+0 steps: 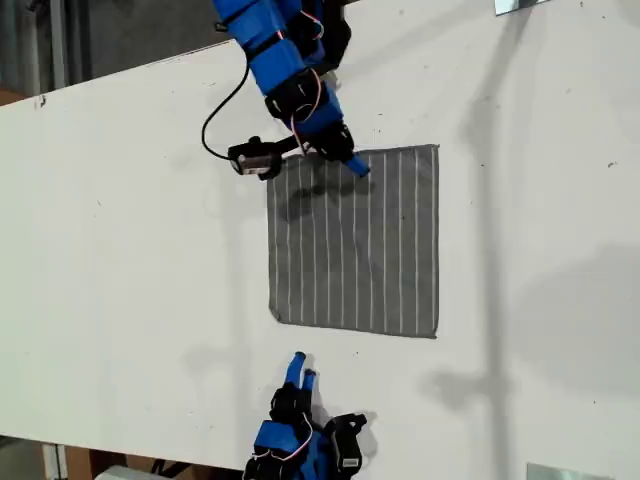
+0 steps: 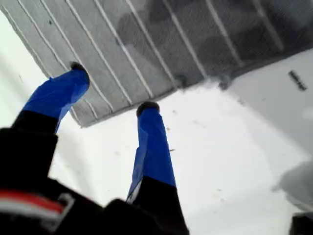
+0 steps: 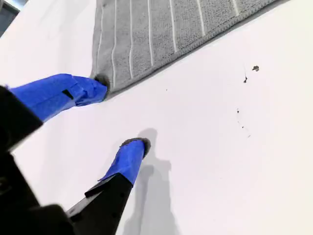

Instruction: Grasp corners of a square towel and fold twice.

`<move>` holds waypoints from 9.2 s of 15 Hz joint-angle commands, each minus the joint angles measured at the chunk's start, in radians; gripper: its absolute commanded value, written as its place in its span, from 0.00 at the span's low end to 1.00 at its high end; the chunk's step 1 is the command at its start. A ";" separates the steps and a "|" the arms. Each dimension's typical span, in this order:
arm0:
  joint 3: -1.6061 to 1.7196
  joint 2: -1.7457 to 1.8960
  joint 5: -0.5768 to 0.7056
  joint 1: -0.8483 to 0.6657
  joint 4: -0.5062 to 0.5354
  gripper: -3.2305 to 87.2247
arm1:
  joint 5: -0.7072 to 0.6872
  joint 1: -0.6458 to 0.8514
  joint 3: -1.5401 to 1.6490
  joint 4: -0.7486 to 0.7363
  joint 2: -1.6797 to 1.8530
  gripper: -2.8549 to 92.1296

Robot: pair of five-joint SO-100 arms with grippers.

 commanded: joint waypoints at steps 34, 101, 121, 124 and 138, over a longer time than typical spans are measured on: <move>0.009 0.006 0.051 0.040 -0.048 0.28 | 0.238 -0.368 -0.086 -0.494 -0.500 0.22; -2.085 -2.545 -0.284 0.703 -0.051 0.03 | -0.141 -0.138 -0.592 -0.114 -0.744 0.03; -2.206 -2.118 0.239 0.209 0.365 0.03 | -0.087 0.236 -0.747 0.548 -0.284 0.03; -2.160 -2.083 0.296 0.109 0.368 0.03 | -0.037 0.301 -0.667 0.580 -0.173 0.03; -1.960 -2.141 0.482 -0.262 0.259 0.03 | -0.143 0.718 -0.161 0.307 0.117 0.03</move>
